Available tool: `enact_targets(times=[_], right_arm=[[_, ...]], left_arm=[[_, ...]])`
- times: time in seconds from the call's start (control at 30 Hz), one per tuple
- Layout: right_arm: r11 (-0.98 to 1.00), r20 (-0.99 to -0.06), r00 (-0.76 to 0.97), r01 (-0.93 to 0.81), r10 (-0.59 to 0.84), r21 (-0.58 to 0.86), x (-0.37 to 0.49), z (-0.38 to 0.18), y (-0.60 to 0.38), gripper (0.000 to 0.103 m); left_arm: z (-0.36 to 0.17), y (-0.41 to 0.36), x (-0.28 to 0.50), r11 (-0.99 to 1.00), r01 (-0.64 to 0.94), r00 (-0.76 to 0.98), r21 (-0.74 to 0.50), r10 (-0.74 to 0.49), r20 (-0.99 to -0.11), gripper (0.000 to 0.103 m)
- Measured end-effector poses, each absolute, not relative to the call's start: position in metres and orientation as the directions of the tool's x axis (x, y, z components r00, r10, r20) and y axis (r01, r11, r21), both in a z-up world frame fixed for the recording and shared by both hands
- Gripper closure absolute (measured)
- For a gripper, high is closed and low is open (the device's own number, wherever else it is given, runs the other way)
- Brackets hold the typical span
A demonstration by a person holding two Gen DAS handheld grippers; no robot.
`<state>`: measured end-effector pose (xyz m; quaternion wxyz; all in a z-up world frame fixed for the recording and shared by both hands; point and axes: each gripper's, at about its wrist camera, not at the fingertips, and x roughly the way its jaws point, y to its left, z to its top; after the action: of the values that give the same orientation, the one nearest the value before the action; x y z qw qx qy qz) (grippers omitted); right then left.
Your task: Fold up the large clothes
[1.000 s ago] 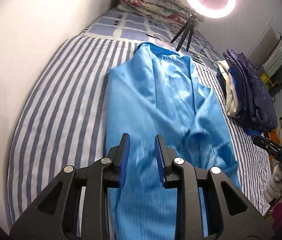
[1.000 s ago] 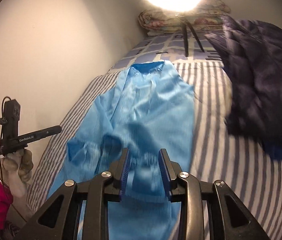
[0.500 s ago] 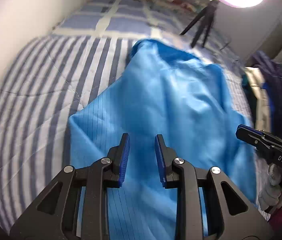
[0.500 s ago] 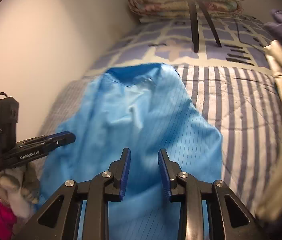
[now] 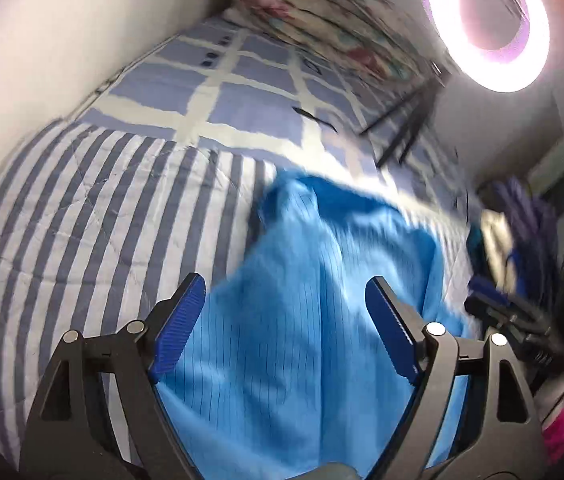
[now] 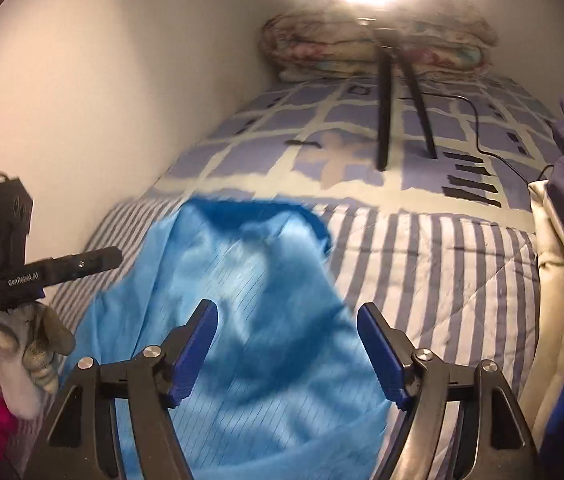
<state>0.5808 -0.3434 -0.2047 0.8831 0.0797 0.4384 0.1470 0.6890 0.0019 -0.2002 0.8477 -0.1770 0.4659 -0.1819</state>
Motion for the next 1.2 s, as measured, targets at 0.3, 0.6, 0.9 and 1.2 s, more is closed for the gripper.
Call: enact_targets(times=[0.3, 0.6, 0.9, 1.2], right_arm=[[0.933, -0.769, 0.540, -0.101, 0.343, 0.345, 0.632, -0.235, -0.343, 0.051], [0.952, -0.766, 0.567, -0.142, 0.302, 0.271, 0.618, -0.213, -0.318, 0.100], [0.940, -0.705, 0.622, -0.206, 0.340, 0.272, 0.553, -0.144, -0.308, 0.103], [0.915, -0.678, 0.616, -0.253, 0.402, 0.314, 0.450, -0.100, -0.307, 0.103]], left_arm=[[-0.232, -0.009, 0.737, 0.878, 0.083, 0.409, -0.471, -0.461, -0.788, 0.038], [-0.212, -0.027, 0.725, 0.871, 0.157, 0.466, -0.466, -0.481, -0.743, 0.102], [-0.151, -0.014, 0.659, 0.860, 0.211, 0.532, -0.464, -0.499, -0.684, 0.103], [-0.090, -0.002, 0.551, 0.858, 0.293, 0.553, -0.422, -0.512, -0.657, 0.103]])
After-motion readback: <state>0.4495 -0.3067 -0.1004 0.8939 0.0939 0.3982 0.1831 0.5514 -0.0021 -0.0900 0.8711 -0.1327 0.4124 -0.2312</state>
